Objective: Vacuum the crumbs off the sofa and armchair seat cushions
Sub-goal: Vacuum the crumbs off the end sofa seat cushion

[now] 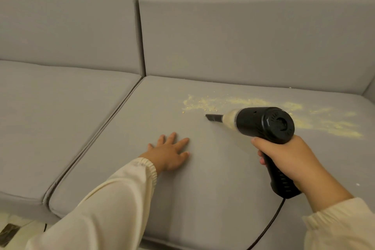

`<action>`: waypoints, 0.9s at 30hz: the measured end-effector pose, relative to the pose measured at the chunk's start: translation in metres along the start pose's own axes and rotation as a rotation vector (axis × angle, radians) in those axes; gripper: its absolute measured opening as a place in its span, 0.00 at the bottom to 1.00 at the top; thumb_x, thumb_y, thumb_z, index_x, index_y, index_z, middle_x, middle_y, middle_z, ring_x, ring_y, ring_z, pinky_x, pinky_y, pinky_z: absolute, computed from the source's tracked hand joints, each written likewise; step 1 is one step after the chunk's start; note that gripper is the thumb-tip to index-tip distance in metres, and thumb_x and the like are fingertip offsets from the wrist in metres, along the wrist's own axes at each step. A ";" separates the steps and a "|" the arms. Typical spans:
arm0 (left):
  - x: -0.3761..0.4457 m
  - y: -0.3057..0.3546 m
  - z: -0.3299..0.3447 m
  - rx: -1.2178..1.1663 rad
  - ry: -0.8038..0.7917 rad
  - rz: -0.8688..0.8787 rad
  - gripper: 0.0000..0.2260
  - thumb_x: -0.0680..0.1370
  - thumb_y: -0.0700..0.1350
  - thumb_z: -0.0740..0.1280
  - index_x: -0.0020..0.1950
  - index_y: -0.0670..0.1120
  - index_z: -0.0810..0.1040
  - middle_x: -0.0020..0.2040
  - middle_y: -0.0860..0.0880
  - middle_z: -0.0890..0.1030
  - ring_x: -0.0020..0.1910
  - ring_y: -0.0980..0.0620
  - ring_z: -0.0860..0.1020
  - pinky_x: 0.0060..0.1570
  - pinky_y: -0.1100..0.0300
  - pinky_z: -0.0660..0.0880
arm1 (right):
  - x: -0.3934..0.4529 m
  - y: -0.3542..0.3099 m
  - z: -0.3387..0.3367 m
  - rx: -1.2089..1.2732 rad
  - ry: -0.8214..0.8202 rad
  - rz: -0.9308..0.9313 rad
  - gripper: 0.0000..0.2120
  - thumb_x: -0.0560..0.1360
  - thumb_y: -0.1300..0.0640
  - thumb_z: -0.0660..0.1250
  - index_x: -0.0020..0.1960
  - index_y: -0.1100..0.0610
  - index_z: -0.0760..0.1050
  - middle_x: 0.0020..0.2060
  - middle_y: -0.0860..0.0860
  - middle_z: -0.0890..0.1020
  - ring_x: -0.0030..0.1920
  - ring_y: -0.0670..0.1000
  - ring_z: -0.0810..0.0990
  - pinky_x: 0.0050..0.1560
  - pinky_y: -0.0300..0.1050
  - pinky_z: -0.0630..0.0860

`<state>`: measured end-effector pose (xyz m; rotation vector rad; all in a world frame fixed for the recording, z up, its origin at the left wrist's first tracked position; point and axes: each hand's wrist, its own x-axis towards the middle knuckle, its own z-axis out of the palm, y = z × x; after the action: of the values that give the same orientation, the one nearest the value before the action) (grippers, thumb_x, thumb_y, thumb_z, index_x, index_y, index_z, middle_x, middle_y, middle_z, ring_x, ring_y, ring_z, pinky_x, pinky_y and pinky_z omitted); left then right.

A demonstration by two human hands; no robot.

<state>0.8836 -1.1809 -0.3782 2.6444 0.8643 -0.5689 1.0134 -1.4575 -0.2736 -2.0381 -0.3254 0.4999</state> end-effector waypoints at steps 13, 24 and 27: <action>0.004 0.014 0.004 0.041 -0.001 0.046 0.29 0.83 0.68 0.50 0.83 0.68 0.45 0.85 0.54 0.40 0.84 0.44 0.39 0.77 0.29 0.44 | 0.017 0.001 0.016 0.048 0.024 0.023 0.14 0.74 0.51 0.77 0.44 0.63 0.84 0.36 0.57 0.87 0.42 0.60 0.88 0.51 0.57 0.84; 0.027 0.036 0.003 0.063 0.009 0.078 0.29 0.83 0.68 0.50 0.83 0.68 0.44 0.85 0.54 0.40 0.84 0.45 0.40 0.77 0.29 0.43 | 0.001 0.000 -0.008 0.154 0.143 0.031 0.09 0.74 0.53 0.79 0.46 0.58 0.84 0.38 0.57 0.88 0.35 0.54 0.86 0.46 0.53 0.83; 0.031 0.045 0.004 0.063 0.008 0.091 0.29 0.83 0.69 0.49 0.83 0.68 0.43 0.85 0.54 0.40 0.84 0.45 0.40 0.77 0.30 0.42 | 0.000 0.006 -0.010 0.147 0.110 0.067 0.09 0.74 0.53 0.79 0.48 0.59 0.84 0.38 0.58 0.88 0.37 0.54 0.87 0.49 0.56 0.84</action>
<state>0.9332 -1.2020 -0.3885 2.7284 0.7357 -0.5716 1.0182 -1.4681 -0.2744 -1.9300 -0.1498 0.4379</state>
